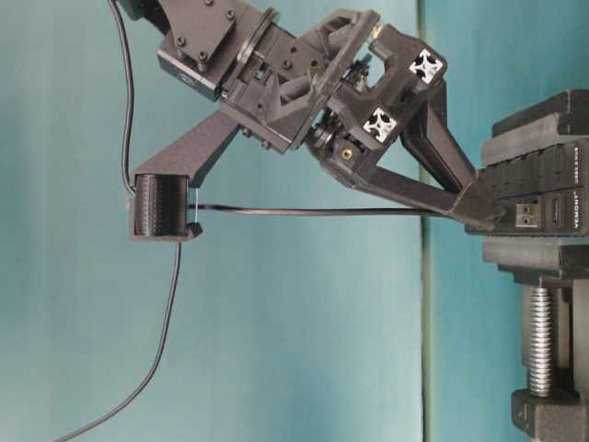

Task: Insert the USB into the second port from the front of the fixed hub.
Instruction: 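Carry the held plug along the hub to the second port, then push the held plug down into the second port with the right gripper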

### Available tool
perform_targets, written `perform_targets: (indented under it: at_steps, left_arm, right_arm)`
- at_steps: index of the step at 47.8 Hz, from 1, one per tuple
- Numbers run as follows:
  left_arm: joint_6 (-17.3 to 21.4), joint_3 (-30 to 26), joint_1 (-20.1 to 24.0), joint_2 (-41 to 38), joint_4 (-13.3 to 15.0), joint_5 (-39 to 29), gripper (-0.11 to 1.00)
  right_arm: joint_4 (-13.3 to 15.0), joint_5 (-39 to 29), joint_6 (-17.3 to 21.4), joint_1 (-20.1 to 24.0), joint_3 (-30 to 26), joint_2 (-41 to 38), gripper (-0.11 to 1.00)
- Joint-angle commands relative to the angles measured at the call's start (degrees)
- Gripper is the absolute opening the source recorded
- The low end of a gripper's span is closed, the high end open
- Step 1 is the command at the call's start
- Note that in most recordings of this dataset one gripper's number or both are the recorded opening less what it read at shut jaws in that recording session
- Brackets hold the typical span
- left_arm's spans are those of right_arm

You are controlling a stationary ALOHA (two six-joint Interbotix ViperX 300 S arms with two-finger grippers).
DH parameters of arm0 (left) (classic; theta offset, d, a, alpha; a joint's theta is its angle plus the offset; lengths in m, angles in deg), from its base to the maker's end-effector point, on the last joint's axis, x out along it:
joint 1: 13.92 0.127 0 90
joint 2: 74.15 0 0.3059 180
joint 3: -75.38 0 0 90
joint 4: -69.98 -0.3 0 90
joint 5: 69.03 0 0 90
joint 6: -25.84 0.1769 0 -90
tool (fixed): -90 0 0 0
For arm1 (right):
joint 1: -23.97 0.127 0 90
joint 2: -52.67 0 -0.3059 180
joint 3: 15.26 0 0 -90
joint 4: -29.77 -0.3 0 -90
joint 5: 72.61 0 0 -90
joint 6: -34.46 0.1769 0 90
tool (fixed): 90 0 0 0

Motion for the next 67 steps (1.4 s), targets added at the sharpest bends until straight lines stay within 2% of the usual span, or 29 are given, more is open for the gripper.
perform_targets:
  at_steps: [1, 19, 36, 67]
  left_arm:
    - [-0.09, -0.62, 0.00, 0.00, 0.00, 0.53, 0.00]
    - [-0.09, -0.62, 0.00, 0.09, 0.00, 0.53, 0.00]
    - [-0.09, -0.44, 0.00, 0.09, 0.00, 0.53, 0.00]
    - [-0.09, -0.26, 0.00, 0.00, 0.00, 0.53, 0.00]
  right_arm:
    - [0.09, -0.70, 0.53, -0.18, -0.26, 0.88, 0.05]
    - [0.35, -1.58, 0.26, -0.18, -0.53, 0.97, 0.05]
    - [1.14, -8.44, -0.35, -0.18, -3.25, 1.05, 0.05]
    - [1.23, -9.32, -1.49, 0.00, -5.63, -0.79, 0.05]
